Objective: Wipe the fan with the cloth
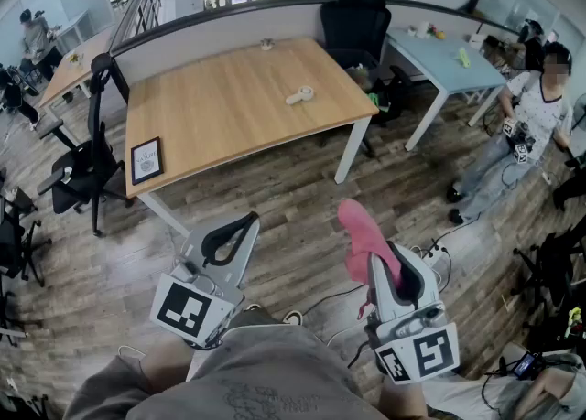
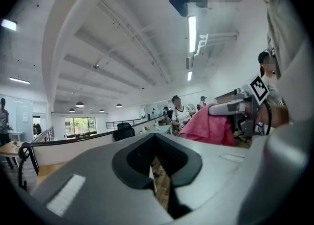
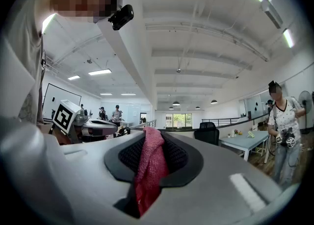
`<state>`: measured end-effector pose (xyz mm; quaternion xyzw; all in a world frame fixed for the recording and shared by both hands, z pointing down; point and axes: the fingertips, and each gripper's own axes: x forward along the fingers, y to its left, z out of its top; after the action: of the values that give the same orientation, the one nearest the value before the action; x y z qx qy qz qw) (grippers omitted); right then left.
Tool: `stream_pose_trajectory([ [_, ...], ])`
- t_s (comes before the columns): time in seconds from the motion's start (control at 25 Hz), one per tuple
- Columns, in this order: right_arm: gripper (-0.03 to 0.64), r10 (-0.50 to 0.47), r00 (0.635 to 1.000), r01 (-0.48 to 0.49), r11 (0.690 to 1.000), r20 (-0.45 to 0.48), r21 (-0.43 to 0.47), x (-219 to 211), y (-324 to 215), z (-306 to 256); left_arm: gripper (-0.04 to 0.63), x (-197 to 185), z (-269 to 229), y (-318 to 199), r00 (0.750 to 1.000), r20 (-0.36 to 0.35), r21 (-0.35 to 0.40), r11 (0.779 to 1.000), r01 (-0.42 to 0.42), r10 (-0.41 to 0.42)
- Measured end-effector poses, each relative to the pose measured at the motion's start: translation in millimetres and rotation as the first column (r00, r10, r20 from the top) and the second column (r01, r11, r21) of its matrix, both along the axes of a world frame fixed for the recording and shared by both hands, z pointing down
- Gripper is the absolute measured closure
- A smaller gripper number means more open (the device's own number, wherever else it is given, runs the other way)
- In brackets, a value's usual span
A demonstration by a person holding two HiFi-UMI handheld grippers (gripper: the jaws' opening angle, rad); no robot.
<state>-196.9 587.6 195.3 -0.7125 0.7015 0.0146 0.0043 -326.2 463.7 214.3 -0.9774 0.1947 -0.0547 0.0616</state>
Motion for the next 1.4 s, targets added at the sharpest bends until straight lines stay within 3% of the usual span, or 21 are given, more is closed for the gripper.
stream_pose_trajectory([
  [0.44,0.546,-0.007,1.000,0.008,1.000,0.014,-0.001,20.2,-0.3,7.1,0.594,22.7,4.4,4.4,1.000,-0.001,-0.017,1.000,-0.016,0.016],
  [0.56,0.545,-0.013,1.000,0.013,1.000,0.014,-0.009,20.5,-4.4,9.8,0.594,19.9,-1.7,-2.0,0.999,-0.044,0.015,1.000,-0.006,0.006],
  [0.6,0.545,-0.016,1.000,0.016,1.000,0.015,-0.010,21.0,-5.9,10.1,0.567,18.5,-5.7,-5.6,0.998,-0.069,0.026,1.000,0.007,-0.005],
  [0.64,0.545,-0.019,1.000,0.020,1.000,0.017,-0.011,22.1,-7.4,10.3,0.445,17.2,-9.6,-9.7,0.996,-0.091,0.029,0.999,0.027,-0.024],
  [0.68,0.545,-0.022,1.000,0.023,1.000,0.019,-0.013,23.5,-8.8,10.6,0.381,16.1,-12.6,-14.1,0.993,-0.107,0.028,0.998,0.051,-0.047],
  [0.8,0.545,-0.028,0.999,0.028,0.999,0.024,-0.018,28.9,-12.4,13.0,0.263,17.4,-16.1,-25.0,0.989,-0.119,0.034,0.995,0.097,-0.092],
  [1.4,0.545,0.015,0.999,-0.012,0.998,0.043,-0.059,76.0,-68.7,29.3,0.262,64.9,4.7,-87.9,0.995,-0.076,0.011,0.997,0.070,-0.069],
])
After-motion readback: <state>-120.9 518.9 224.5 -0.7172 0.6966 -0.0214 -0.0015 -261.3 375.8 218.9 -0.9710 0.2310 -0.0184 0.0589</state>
